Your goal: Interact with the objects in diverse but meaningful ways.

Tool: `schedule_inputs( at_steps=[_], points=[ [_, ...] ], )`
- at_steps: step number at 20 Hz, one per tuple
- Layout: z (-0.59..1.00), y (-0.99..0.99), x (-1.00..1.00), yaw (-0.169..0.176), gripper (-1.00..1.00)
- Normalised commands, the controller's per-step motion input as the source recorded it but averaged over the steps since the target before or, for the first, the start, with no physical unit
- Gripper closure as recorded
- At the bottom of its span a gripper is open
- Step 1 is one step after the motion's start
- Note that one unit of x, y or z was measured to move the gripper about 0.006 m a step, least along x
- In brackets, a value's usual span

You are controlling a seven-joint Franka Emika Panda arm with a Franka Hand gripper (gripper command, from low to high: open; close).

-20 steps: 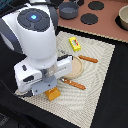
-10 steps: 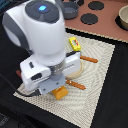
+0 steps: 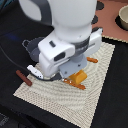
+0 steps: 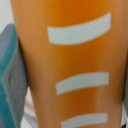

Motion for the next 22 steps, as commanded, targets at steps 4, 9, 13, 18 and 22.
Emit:
schedule_inputs(
  at_steps=[4,9,13,18,22],
  points=[
    [0.01,0.55,-0.81,0.025,1.00],
    [0.00,0.61,-0.80,0.018,1.00],
    [0.00,0.70,-0.74,0.001,1.00],
    [0.08,0.65,-0.71,0.033,1.00],
    [0.08,0.67,-0.64,0.040,1.00]
  ],
)
